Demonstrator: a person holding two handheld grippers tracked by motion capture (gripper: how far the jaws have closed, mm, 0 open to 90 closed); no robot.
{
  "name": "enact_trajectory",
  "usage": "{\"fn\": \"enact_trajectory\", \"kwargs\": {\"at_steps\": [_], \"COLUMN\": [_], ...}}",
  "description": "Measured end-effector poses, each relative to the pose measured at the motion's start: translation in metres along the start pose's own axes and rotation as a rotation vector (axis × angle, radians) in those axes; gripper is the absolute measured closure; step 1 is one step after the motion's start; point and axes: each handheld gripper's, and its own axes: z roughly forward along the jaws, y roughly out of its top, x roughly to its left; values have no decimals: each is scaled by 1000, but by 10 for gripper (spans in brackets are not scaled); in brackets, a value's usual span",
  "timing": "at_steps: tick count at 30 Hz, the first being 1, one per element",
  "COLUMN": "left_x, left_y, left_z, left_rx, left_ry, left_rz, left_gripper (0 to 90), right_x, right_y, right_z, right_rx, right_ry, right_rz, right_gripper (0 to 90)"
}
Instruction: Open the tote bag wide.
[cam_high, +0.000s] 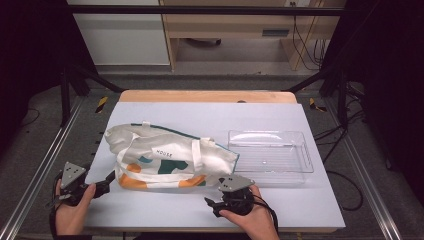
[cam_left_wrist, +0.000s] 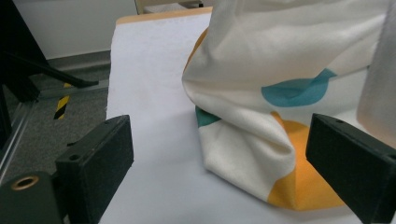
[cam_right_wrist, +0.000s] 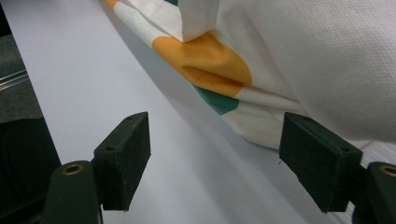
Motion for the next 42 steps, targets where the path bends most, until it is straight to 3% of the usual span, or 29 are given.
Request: {"fn": "enact_trajectory", "kwargs": {"at_steps": [4, 5, 9, 13, 16, 19, 20, 22, 23, 24, 25, 26, 27, 28, 29, 30, 32, 33, 34, 37, 41, 42], "left_x": [-2, -4, -6, -9, -11, -13, -14, -14, -15, -16, -16, -17, -17, -18, -18, -19, -20, -21, -21, -24, -25, -26], "left_y": [2, 6, 14, 31, 50, 73, 90, 97, 107, 123, 123, 138, 138, 145, 152, 158, 167, 173, 175, 185, 194, 197], "left_z": [-1, -2, -5, -9, -14, -19, -20, -21, -20, -18, -18, -14, -14, -11, -8, -5, 2, 7, 10, 20, 33, 39], "left_rx": [-8, -7, -16, -18, -32, -45, -54, -50, -44, -38, -38, -29, -29, -24, -17, -5, 5, 23, 28, 39, 62, 84], "left_ry": [-39, -51, -75, -116, -159, -174, -190, -190, -192, -202, -202, -213, -213, -209, -206, -212, -229, -242, -250, -258, -285, -303], "left_rz": [-2, 18, 37, 68, 61, 90, 100, 119, 153, 189, 189, 214, 214, 238, 259, 276, 294, 306, 307, 331, 348, 355], "left_gripper": [80, 82, 90, 105, 110, 121, 137, 168, 168, 181, 194, 213, 227, 240, 240, 260, 270, 282, 286, 304, 315, 328], "right_x": [-1, -1, -1, 0, 1, 1, 0, -1, -2, -7, -7, -13, -13, -21, -21, -32, -36, -51, -55, -62, -65, -67], "right_y": [0, 0, 0, 4, 15, 31, 43, 50, 56, 72, 72, 87, 87, 101, 101, 112, 115, 119, 120, 123, 133, 137], "right_z": [-2, -3, -5, -10, -19, -31, -39, -43, -46, -52, -52, -55, -55, -54, -54, -50, -48, -40, -38, -30, -17, -11], "right_rx": [-4, -6, -7, -23, -40, -56, -80, -90, -97, -112, -112, -119, -119, -120, -120, -104, -99, -68, -56, -25, 20, 56], "right_ry": [1, 3, 5, 20, 27, 16, 13, 12, 6, -8, -8, -29, -29, -34, -34, -49, -53, -49, -44, -18, 8, 24], "right_rz": [-5, -3, -5, 1, -5, -39, -61, -66, -73, -92, -92, -103, -103, -120, -120, -130, -127, -104, -96, -83, -107, -115], "right_gripper": [266, 269, 289, 345, 423, 478, 515, 523, 531, 557, 557, 597, 597, 635, 635, 662, 671, 679, 678, 669, 617, 603]}}
